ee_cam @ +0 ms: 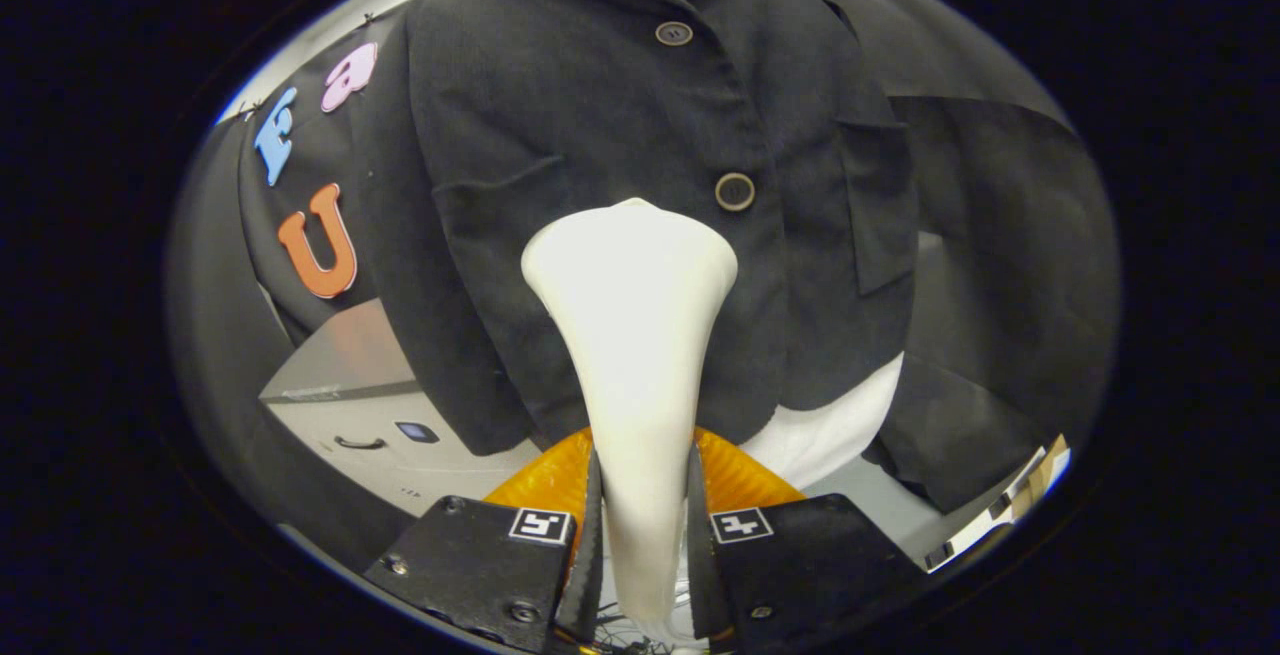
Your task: Iron the clothes twice with a garment steamer, once on the left side and once on the right side.
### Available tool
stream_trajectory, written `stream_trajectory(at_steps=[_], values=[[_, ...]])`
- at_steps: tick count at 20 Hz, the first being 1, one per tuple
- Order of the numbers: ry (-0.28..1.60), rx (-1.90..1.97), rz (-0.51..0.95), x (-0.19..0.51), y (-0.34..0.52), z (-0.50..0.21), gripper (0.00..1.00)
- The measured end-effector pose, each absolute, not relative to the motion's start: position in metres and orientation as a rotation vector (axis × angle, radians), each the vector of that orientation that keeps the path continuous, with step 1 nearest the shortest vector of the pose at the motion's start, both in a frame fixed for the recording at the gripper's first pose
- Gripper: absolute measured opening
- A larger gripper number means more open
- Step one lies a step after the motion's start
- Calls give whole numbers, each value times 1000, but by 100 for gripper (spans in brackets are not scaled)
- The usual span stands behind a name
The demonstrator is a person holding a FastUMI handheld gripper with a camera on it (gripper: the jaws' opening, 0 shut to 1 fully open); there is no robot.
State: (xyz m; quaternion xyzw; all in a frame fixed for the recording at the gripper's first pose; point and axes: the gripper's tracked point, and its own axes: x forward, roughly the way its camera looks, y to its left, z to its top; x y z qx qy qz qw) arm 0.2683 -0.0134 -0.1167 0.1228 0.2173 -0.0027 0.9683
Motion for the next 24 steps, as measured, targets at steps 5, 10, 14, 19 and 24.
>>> stream_trajectory(at_steps=[5, 10, 14, 19, 24], values=[[485, 236, -15, 265, -15, -149, 38], [531, 225, -20, 259, -16, -179, 38], [569, 215, -17, 253, -13, -202, 38], [589, 236, -17, 248, -12, -207, 38], [547, 277, -10, 233, -26, -170, 38]])
